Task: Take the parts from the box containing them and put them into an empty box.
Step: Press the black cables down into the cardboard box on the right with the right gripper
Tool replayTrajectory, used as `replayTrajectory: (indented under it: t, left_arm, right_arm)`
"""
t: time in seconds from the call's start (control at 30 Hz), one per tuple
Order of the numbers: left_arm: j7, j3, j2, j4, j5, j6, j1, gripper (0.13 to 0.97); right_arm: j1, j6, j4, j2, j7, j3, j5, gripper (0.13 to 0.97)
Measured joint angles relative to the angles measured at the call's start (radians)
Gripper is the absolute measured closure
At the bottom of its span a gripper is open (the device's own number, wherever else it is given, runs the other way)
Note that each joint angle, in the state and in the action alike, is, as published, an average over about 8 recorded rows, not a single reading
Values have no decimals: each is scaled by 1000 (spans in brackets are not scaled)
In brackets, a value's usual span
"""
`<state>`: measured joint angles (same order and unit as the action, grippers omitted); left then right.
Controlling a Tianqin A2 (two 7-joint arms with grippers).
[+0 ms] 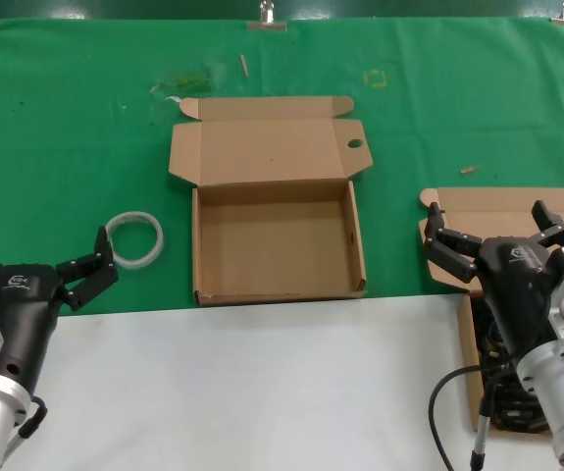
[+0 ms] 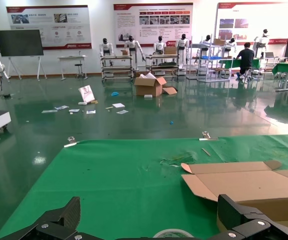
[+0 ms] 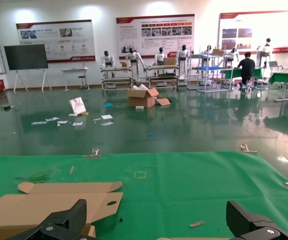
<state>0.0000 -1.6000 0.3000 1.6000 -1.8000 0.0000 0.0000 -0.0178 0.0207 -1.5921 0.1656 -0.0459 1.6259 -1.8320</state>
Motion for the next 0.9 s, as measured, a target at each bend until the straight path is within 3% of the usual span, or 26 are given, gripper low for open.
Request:
replayTrajectory:
  t: [0.9]
  left_arm:
    - [0,0,0,0,0,0,0,132]
  right_arm:
    - [0,0,0,0,0,0,0,129]
